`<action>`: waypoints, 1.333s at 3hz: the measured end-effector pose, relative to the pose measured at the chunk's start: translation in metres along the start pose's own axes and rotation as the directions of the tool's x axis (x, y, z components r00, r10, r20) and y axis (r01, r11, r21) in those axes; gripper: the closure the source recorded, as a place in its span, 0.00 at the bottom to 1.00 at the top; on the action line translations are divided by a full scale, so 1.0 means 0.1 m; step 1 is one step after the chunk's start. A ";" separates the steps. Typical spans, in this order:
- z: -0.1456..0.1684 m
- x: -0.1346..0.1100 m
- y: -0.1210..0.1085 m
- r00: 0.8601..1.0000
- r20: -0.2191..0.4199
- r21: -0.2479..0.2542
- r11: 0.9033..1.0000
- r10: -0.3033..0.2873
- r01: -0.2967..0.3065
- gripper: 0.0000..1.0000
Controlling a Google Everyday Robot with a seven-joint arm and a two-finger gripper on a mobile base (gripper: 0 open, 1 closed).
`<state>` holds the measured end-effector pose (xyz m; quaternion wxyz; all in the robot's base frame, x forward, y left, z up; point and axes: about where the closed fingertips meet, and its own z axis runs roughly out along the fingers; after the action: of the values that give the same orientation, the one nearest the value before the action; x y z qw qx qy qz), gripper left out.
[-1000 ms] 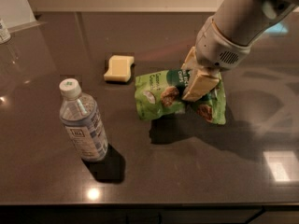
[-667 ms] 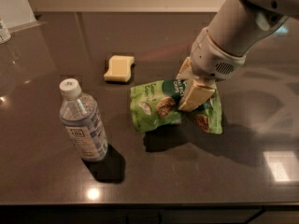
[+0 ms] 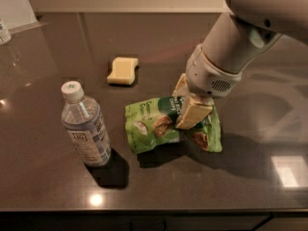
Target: Move green rice chip bag near blue plastic bottle
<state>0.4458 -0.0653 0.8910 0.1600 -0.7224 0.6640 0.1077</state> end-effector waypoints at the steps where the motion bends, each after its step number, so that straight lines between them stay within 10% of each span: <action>1: 0.09 -0.04 0.08 1.000 -0.004 -0.021 1.000 -0.010 0.010 0.59; 4: 0.21 -0.15 0.22 1.000 0.024 -0.054 0.998 -0.019 0.020 0.00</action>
Offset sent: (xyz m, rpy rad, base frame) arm -0.0208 0.0174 -0.0189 0.0072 0.0541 0.0374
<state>0.4241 -0.0453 0.8752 0.1492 -0.7317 0.6519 0.1323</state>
